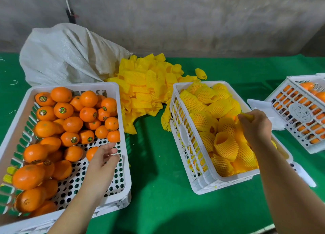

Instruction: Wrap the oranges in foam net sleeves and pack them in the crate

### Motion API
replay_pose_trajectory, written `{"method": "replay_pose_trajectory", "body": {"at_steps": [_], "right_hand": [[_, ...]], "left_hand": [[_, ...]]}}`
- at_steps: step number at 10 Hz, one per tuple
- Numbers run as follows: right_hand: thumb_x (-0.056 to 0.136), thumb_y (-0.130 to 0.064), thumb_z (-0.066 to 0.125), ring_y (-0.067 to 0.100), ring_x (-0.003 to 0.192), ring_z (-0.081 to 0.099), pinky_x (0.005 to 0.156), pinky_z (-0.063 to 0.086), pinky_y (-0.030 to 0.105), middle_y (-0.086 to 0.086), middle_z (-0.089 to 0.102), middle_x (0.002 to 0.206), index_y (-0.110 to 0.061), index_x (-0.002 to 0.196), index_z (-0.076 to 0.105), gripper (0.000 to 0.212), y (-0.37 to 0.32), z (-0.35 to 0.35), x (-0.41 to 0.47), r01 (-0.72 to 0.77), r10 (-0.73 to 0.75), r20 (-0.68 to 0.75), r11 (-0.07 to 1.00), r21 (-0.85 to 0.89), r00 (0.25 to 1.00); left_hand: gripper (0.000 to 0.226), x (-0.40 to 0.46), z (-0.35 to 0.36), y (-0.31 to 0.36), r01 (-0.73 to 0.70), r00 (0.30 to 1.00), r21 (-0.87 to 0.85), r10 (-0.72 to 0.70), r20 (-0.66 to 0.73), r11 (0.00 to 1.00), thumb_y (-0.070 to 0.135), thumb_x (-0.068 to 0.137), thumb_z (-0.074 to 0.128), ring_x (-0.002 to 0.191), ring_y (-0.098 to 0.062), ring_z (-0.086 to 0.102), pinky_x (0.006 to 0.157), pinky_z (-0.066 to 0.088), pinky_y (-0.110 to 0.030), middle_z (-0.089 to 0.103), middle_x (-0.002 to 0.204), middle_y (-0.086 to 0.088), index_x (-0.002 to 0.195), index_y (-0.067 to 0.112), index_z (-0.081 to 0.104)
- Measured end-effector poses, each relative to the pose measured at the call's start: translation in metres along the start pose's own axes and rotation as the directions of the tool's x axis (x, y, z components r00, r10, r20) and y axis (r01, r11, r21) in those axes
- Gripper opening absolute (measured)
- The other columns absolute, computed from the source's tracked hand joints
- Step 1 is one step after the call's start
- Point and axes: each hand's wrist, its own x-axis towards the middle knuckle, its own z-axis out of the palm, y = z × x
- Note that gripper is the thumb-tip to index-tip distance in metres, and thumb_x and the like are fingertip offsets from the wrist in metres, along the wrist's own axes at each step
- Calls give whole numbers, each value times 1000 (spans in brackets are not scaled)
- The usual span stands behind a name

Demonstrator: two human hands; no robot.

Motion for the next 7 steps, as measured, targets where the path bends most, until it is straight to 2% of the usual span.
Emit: {"method": "replay_pose_trajectory", "body": {"at_steps": [1,2,3,4,5,6,7], "right_hand": [[98,-18,65,31,86,47,72,35,38,16,60,94,-9,91,61,12,-2,-1,3,186,-200,-89,972,-145,976],[103,-15,57,40,113,47,95,38,50,20,59,125,-12,130,59,28,-2,9,-3,278,-298,-3,895,-350,954],[109,-25,45,41,134,39,114,33,52,16,51,143,-17,146,53,38,4,19,-7,165,-93,167,853,-495,982],[110,-28,44,38,118,47,102,41,49,15,59,122,-14,123,67,30,7,17,2,193,-102,190,805,-561,977],[108,-24,45,34,101,50,91,44,47,12,61,103,-16,100,63,21,6,15,4,270,-183,201,737,-620,962],[108,-31,41,32,103,52,93,47,48,11,63,107,-18,102,62,25,5,17,10,312,-166,278,694,-649,946],[106,-48,44,37,122,54,108,41,53,16,59,131,-16,135,58,45,-6,17,20,280,-136,281,769,-574,950]], "left_hand": [[25,-2,2,3,4,1000,-17,-4,5,1000,23,106,62,107,4,59,82,39,-16,64,121,13,127,36,64],[24,-3,2,5,12,1000,-40,-12,3,999,28,106,62,106,7,57,81,38,-16,63,119,16,128,37,63],[24,-3,1,4,9,1000,-34,-9,-1,999,31,106,62,108,6,57,82,39,-17,63,120,16,129,37,62],[22,-2,0,3,-2,1000,-13,2,0,1000,34,106,62,108,5,58,80,40,-17,63,121,17,127,39,61],[20,0,-1,0,7,1000,-12,-7,-11,1000,39,105,62,109,5,58,81,41,-18,64,120,19,125,42,61],[16,-1,-1,1,22,1000,-42,-23,-12,999,43,104,62,111,4,57,82,41,-20,63,120,20,119,47,62],[14,2,0,0,42,999,-48,-44,-32,998,40,104,63,106,5,60,80,43,-21,64,118,19,114,49,63]]}}
